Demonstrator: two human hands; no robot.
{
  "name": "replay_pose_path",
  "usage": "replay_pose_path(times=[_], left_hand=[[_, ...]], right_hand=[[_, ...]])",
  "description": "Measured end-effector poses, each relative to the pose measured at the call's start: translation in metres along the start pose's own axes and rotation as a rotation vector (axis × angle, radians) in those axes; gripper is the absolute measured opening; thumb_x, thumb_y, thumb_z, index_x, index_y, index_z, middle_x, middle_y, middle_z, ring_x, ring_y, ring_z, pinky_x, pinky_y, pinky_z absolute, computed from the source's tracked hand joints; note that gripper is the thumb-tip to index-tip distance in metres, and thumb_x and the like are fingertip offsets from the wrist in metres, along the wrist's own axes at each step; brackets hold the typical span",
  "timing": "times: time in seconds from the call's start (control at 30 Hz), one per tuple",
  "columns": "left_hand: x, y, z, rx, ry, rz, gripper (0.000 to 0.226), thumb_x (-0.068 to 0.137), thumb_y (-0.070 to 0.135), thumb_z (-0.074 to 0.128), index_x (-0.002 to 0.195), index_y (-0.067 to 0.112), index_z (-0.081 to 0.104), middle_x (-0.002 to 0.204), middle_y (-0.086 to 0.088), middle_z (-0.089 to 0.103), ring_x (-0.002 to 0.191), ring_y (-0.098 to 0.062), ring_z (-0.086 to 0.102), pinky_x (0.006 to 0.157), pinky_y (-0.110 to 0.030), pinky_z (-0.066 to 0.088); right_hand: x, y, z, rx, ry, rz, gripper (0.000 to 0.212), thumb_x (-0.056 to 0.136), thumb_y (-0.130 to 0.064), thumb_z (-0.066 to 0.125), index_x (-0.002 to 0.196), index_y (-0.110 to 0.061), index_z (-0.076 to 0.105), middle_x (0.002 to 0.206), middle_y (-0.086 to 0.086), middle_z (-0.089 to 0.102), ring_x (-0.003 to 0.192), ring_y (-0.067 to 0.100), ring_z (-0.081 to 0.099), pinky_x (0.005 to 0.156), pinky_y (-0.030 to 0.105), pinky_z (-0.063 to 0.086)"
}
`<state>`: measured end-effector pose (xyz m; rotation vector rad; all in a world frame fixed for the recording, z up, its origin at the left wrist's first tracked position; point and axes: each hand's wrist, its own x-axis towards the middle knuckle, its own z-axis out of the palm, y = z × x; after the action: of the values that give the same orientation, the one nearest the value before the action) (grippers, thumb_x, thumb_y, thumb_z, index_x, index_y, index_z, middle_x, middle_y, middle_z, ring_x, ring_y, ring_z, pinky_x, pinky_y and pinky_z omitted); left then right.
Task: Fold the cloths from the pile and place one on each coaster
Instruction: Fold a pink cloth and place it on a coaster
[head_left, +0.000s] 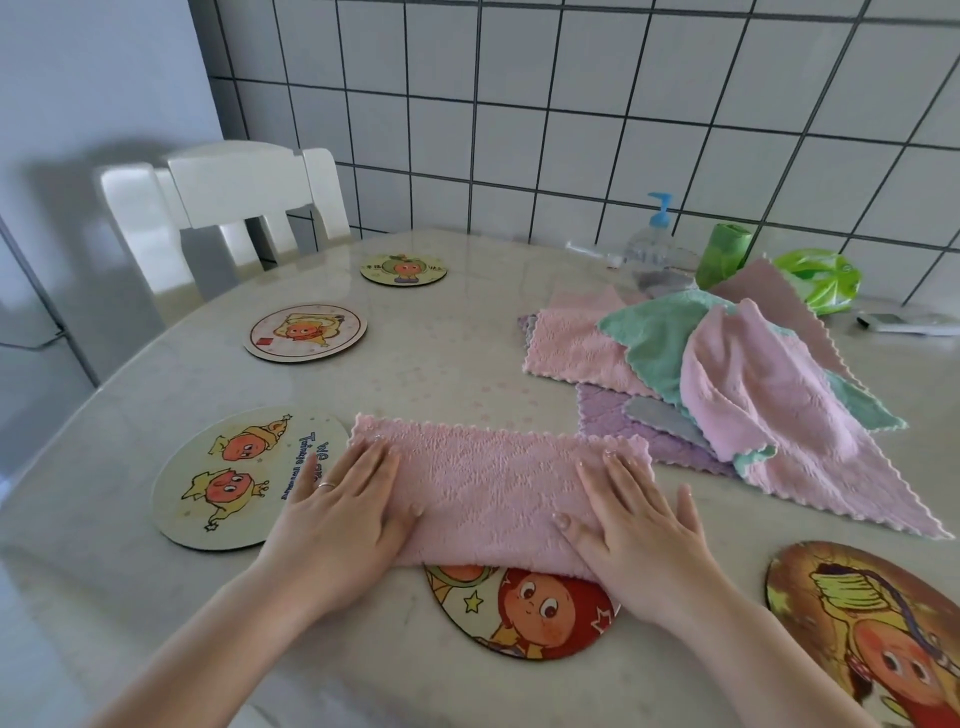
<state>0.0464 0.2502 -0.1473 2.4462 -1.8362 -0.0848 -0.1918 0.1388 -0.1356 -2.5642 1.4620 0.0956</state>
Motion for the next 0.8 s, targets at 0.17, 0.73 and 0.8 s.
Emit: replay_pose_path(times=[0.17,0.73,0.8], left_hand=[[-0.001,0.004,-0.006,0.02,0.136,0.069,0.078,0.085,0.063,0.008,0.142,0.018,0.035,0.153,0.001,0.021,0.143,-0.019,0.02,0.114,-0.044,0.004],[-0.024,0.077,-0.001,0.019,0.315,0.45,0.009,0.07,0.036,0.071,0.065,0.03,0.066,0.066,0.013,0.049,0.057,-0.009,0.052,0.05,-0.023,0.043],[-0.024,0.076,0.0,-0.021,0.282,0.431,0.012,0.063,0.031,0.078,0.063,0.029,0.066,0.066,0.013,0.049,0.054,-0.009,0.051,0.048,-0.023,0.044]], right_hand=[[0.003,0.001,-0.008,-0.014,0.002,-0.027,0.082,0.08,-0.074,0.008,0.149,-0.031,0.0,0.158,-0.006,-0.008,0.145,0.013,-0.012,0.115,0.052,-0.006],[0.108,-0.058,-0.046,0.155,-0.054,-0.261,0.029,0.083,-0.029,0.068,0.108,-0.016,0.068,0.11,0.001,0.069,0.091,0.014,0.059,0.076,0.019,0.038],[0.111,-0.059,-0.048,0.101,-0.118,-0.276,0.028,0.085,-0.029,0.065,0.109,-0.014,0.069,0.113,0.003,0.069,0.099,0.017,0.062,0.081,0.022,0.043]])
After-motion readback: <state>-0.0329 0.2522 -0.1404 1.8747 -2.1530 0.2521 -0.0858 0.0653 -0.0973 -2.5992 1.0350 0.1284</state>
